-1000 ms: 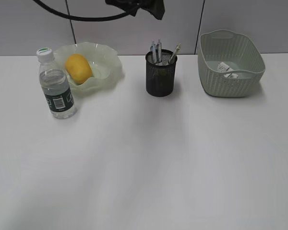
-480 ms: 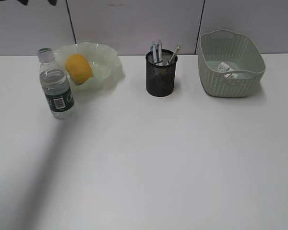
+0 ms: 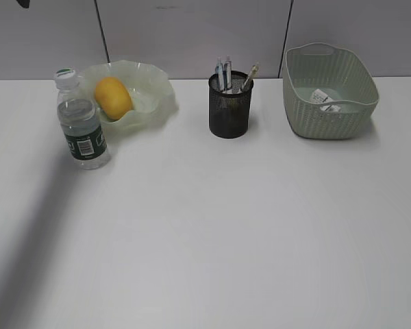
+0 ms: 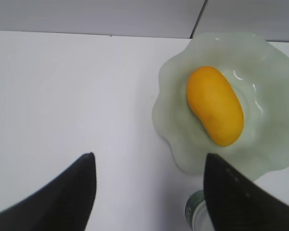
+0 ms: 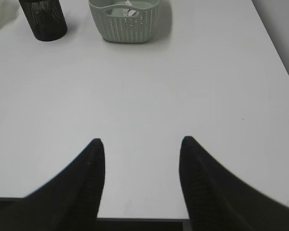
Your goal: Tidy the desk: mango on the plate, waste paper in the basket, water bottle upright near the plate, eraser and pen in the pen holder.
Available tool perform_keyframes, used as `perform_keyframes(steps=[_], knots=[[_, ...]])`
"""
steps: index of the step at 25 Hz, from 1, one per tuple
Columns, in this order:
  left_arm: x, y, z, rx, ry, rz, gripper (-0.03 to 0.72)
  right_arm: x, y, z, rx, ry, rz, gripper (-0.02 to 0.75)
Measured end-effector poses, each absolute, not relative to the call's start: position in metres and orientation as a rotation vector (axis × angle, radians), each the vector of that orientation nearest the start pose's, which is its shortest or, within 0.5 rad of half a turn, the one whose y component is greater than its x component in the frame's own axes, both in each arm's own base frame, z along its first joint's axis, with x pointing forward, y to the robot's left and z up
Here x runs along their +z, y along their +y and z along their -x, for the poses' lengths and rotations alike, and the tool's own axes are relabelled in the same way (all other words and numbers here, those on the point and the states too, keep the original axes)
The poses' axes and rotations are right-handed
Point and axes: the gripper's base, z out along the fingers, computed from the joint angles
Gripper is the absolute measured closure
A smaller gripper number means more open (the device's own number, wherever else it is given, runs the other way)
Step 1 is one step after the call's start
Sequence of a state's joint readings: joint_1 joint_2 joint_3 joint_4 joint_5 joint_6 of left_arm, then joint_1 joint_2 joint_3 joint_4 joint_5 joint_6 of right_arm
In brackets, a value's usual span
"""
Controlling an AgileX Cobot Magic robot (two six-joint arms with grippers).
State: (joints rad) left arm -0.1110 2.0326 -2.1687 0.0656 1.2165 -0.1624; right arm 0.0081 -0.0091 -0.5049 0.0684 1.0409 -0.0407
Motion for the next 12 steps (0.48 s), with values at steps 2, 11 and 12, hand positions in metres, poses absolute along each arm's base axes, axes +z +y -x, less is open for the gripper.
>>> perform_keyframes(steps=[2,11,12], knots=[[0.361,-0.045,-0.441,-0.013,2.571,0.04,0.16,0.28,0.005,0.006,0.061,2.009,0.052,0.335],[0.383,-0.052,-0.337,-0.043,2.637,-0.042,0.16,0.28,0.005,0.006,0.061,2.009,0.052,0.335],[0.383,-0.05,-0.323,-0.04,2.644,-0.043,0.16,0.28,0.005,0.006,0.061,2.009,0.052,0.335]])
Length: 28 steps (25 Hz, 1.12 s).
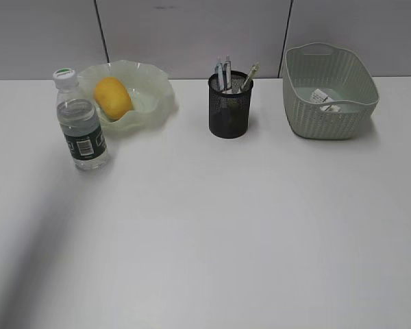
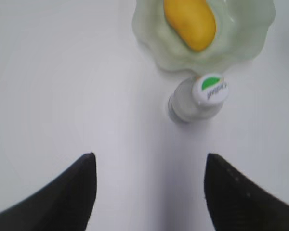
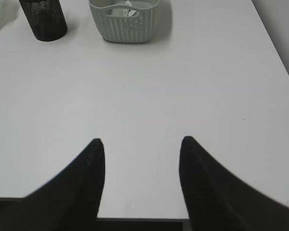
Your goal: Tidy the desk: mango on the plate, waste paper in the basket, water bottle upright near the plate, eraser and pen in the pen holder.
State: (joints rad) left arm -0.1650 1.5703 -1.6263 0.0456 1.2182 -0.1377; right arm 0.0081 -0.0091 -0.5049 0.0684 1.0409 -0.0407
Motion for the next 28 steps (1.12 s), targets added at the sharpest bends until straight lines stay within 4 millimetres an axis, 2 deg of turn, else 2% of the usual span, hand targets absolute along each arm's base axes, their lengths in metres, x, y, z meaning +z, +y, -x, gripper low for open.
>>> perform_keyframes(steps=[6,9,17,21,28], knots=[[0.383,-0.039,-0.246,-0.065,2.645,-0.04,0.16,0.28,0.005,0.006,0.061,2.009,0.052,0.335],[0.368,-0.033,-0.209,-0.071,2.658,-0.04,0.16,0.28,0.005,0.006,0.061,2.009,0.052,0.335],[0.335,-0.017,-0.109,-0.108,2.448,-0.038,0.16,0.28,0.005,0.006,0.061,2.009,0.052,0.335],[0.315,-0.011,-0.074,-0.115,2.402,-0.036,0.16,0.28,0.005,0.006,0.061,2.009,0.052,0.335],[0.288,-0.003,-0.028,-0.127,2.323,-0.032,0.16,0.28,0.005,0.006,0.061,2.009,0.052,0.335]])
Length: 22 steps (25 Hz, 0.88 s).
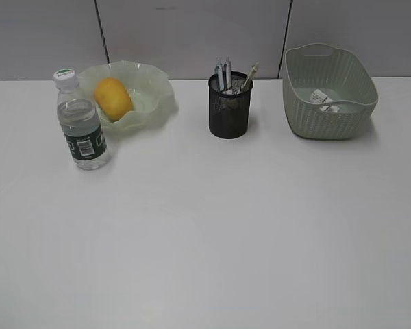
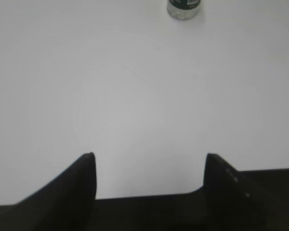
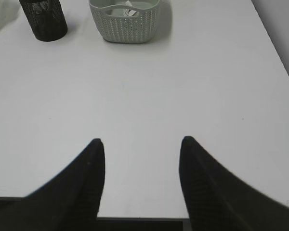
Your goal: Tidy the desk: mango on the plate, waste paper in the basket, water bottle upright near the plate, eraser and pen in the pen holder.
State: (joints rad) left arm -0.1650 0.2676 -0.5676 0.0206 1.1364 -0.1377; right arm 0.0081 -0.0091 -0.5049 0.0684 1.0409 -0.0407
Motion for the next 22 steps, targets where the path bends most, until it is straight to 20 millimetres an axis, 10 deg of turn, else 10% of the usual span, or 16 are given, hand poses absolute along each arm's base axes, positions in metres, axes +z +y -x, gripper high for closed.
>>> perform_keyframes(steps=[11,22], knots=[[0.288,0.007,0.014,-0.113,2.062,-0.027,0.168,0.28,0.005,0.006,0.061,2.009,0.052,0.335],[0.283,0.003,0.01,-0.084,2.023,-0.163,0.258,0.28,0.005,0.006,0.061,2.009,0.052,0.335]])
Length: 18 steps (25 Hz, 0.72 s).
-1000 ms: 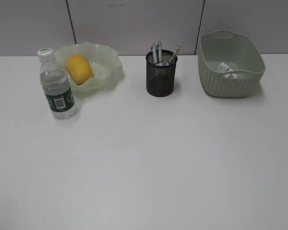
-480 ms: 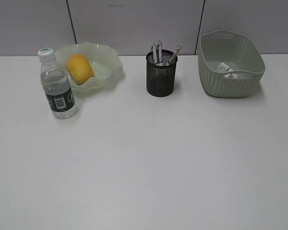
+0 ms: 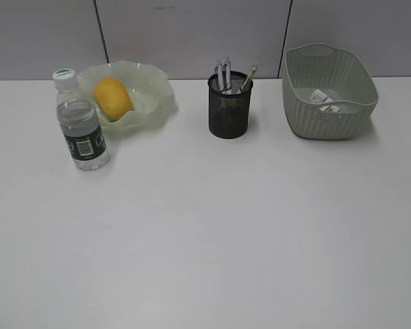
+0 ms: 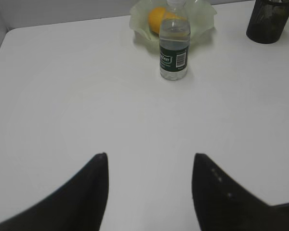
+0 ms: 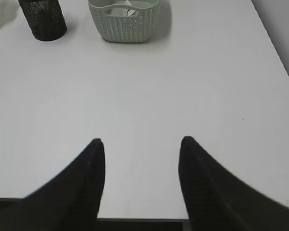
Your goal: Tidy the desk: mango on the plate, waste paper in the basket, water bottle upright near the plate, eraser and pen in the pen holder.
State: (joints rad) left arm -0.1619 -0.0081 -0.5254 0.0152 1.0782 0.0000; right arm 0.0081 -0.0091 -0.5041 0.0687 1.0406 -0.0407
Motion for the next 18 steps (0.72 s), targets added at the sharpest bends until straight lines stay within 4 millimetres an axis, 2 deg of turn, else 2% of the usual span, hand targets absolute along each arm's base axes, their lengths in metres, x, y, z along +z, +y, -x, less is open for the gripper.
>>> perform_keyframes(steps=[6,18], knots=[[0.2829,0.0026,0.0093,-0.086,2.019,-0.163,0.318,0.2801,0.0053,0.0061,0.061,2.009,0.052,0.335],[0.2831,0.0019,0.0093,-0.038,2.02,-0.096,0.327,0.2801,0.0053,0.0061,0.061,2.009,0.052,0.335]])
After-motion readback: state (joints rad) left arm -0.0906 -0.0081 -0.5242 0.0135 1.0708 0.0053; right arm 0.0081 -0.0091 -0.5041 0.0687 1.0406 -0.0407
